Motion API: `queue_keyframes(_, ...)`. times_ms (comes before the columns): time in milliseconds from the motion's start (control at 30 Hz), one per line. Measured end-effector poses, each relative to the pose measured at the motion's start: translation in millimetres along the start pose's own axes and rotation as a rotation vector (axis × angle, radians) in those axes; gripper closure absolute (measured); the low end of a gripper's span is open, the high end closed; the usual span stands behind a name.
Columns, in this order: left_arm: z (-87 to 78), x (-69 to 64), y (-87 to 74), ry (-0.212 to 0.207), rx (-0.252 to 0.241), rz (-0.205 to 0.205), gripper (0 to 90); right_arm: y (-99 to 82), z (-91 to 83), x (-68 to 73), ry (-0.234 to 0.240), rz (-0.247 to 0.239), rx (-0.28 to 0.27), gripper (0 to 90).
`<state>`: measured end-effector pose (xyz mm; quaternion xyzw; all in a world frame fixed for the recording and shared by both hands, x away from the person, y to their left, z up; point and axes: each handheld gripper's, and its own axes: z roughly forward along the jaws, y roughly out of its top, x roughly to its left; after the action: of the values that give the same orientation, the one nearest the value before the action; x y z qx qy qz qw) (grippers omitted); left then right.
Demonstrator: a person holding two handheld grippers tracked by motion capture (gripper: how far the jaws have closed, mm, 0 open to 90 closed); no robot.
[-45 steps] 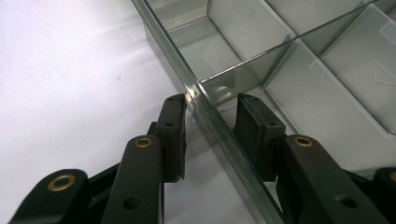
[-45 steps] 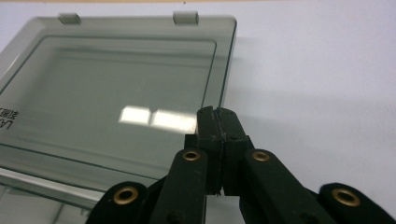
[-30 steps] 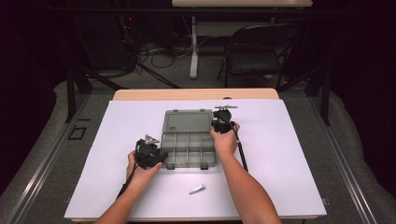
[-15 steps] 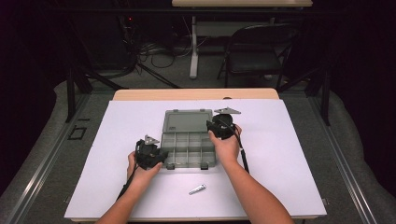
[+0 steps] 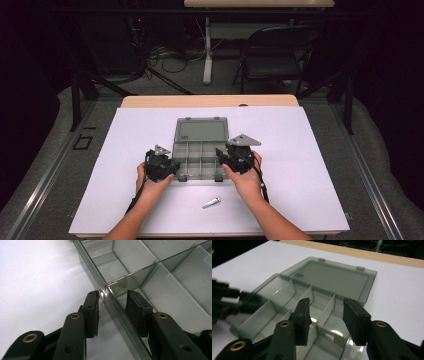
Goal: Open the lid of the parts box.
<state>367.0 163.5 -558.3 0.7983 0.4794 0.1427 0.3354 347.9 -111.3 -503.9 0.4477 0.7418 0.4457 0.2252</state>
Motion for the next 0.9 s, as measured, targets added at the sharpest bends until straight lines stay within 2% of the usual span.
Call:
queue_keyframes(33, -0.2, -0.2, -0.3, -0.001, 0.0, -0.001, 61.9, -7.3, -8.6, 4.3, 0.002, -0.031, 0.002, 52.1)
queue_keyframes(167, -0.2, 0.2, -0.3, -0.006, 0.0, -0.002, 61.3, -16.7, -19.3, 7.4, 0.024, -0.054, 0.006, 48.1)
queue_keyframes(200, -0.1, 0.3, -0.4, -0.012, -0.001, -0.003, 60.5, -20.6, -23.5, 7.9, 0.037, -0.065, 0.015, 46.4)
queue_keyframes(233, -0.1, 0.1, -0.5, -0.017, -0.001, 0.001, 58.2, -27.1, -29.4, 7.8, 0.075, -0.063, 0.015, 46.1)
queue_keyframes(267, -0.1, -0.1, -0.8, -0.015, -0.003, 0.006, 58.0, -30.0, -32.7, 7.4, 0.094, -0.061, 0.018, 45.8)
queue_keyframes(333, -0.1, -0.1, -0.9, -0.016, -0.003, 0.007, 58.0, -31.9, -35.1, 7.2, 0.101, -0.066, 0.02, 45.0)
queue_keyframes(367, -0.1, 0.0, -0.9, -0.02, -0.003, 0.005, 56.5, -35.7, -41.9, 6.6, 0.106, -0.106, 0.021, 41.5)
queue_keyframes(467, 0.0, 0.5, -0.5, -0.031, -0.002, 0.011, 55.1, -38.5, -47.1, 6.6, 0.115, -0.105, 0.029, 40.1)
queue_keyframes(600, -1.5, 3.2, 0.6, -0.047, 0.0, -0.006, 52.7, -43.6, -55.5, 6.5, 0.129, -0.114, 0.037, 31.8)
queue_keyframes(633, -3.2, 4.1, 1.1, -0.042, -0.005, -0.004, 51.3, -44.7, -56.1, 6.0, 0.135, -0.121, 0.049, 28.6)
queue_keyframes(667, -7.4, 5.9, 2.2, -0.047, -0.026, -0.018, 49.1, -47.4, -57.1, 5.5, 0.136, -0.122, 0.047, 24.1)
queue_keyframes(700, -7.4, 5.9, 2.2, -0.047, -0.026, -0.018, 47.7, -47.4, -57.1, 5.5, 0.136, -0.122, 0.047, 24.1)
queue_keyframes(733, -14.8, 7.5, 4.4, -0.053, -0.055, -0.027, 46.4, -48.1, -58.9, 4.5, 0.141, -0.115, 0.036, 20.1)
queue_keyframes(800, -20.1, 7.9, 6.5, -0.058, -0.068, -0.028, 44.2, -46.6, -62.4, 3.2, 0.149, -0.107, 0.02, 17.6)
queue_keyframes(867, -28.8, 8.4, 9.7, -0.084, -0.091, -0.025, 43.2, -45.4, -64.4, 2.1, 0.151, -0.104, 0.01, 17.0)
queue_keyframes(900, -32.3, 8.6, 10.8, -0.107, -0.124, -0.006, 42.9, -44.1, -66.7, 1.2, 0.159, -0.093, 0.004, 16.1)
